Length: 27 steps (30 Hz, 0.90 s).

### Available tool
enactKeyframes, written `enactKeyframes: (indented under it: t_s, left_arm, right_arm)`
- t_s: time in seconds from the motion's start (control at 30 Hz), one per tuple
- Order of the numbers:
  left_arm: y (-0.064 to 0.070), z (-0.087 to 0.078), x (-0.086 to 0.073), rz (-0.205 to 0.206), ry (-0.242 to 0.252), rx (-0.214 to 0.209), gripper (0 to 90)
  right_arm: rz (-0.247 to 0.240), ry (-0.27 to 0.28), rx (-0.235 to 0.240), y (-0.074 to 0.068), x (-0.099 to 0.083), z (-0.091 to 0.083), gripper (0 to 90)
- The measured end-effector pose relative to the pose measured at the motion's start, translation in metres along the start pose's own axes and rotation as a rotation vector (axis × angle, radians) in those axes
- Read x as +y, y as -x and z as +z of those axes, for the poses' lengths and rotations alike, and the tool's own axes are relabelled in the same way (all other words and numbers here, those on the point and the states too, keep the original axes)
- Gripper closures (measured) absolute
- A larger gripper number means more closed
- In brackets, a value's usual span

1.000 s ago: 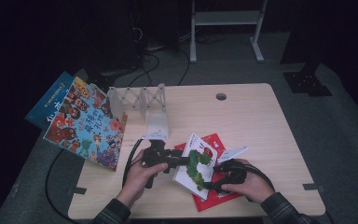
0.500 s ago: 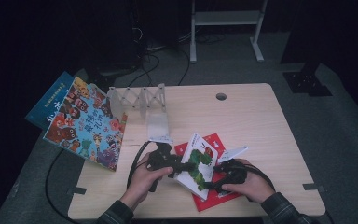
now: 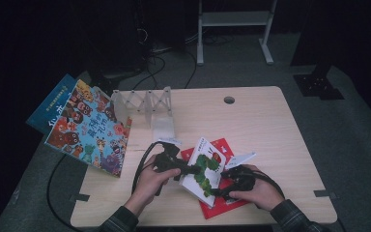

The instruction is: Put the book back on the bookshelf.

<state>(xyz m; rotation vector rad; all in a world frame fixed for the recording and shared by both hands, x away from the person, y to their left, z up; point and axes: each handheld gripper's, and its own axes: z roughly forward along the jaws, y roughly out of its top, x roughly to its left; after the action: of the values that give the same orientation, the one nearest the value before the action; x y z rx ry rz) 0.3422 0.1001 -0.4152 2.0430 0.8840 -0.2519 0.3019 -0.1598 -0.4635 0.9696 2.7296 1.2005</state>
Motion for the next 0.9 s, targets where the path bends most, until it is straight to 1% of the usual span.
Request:
enactKeyframes:
  t_s: [0.03, 0.1, 0.13, 0.17, 0.27, 0.37, 0.43, 0.5, 0.6, 0.7, 0.8, 0.9]
  left_arm:
    - [-0.001, 0.000, 0.000, -0.005, 0.004, -0.002, 59.8]
    - [-0.002, -0.001, 0.002, -0.028, -0.014, -0.001, 61.1]
    - [-0.003, -0.001, 0.002, -0.033, -0.011, -0.002, 61.6]
    - [-0.003, -0.002, 0.003, -0.041, -0.021, -0.002, 61.9]
    - [-0.005, -0.003, 0.005, -0.080, -0.035, -0.001, 63.4]
    - [-0.007, -0.006, 0.007, -0.118, -0.057, -0.010, 65.0]
    - [-0.007, -0.008, 0.008, -0.133, -0.069, -0.010, 65.9]
    - [-0.007, -0.010, 0.010, -0.127, -0.074, -0.005, 66.7]
    - [-0.006, -0.013, 0.012, -0.128, -0.086, 0.005, 67.9]
    - [-0.006, -0.016, 0.014, -0.134, -0.090, 0.008, 69.6]
    - [-0.007, -0.018, 0.016, -0.150, -0.086, -0.001, 72.4]
    - [-0.005, -0.023, 0.019, -0.145, -0.090, 0.000, 75.2]
  right_arm:
    - [-0.004, 0.001, -0.004, 0.000, 0.000, 0.000, 18.2]
    - [-0.012, 0.001, -0.010, -0.002, 0.000, 0.001, 18.2]
    - [-0.018, 0.002, -0.011, -0.002, 0.000, 0.001, 18.2]
    - [-0.024, 0.002, -0.012, -0.002, 0.000, 0.002, 18.2]
    - [-0.027, 0.005, -0.015, -0.003, 0.001, 0.003, 18.7]
    - [-0.037, 0.009, -0.014, -0.004, 0.001, 0.004, 19.3]
    - [-0.043, 0.010, -0.012, -0.005, 0.001, 0.005, 20.6]
    - [-0.055, 0.010, -0.011, -0.005, 0.002, 0.006, 21.8]
    - [-0.055, 0.010, -0.011, -0.005, 0.002, 0.006, 23.8]
    - [-0.040, 0.012, -0.017, -0.003, 0.002, 0.004, 27.1]
    - [-0.024, 0.016, -0.041, 0.001, 0.003, 0.001, 29.5]
    - [-0.006, 0.034, -0.059, 0.006, 0.002, -0.003, 30.4]
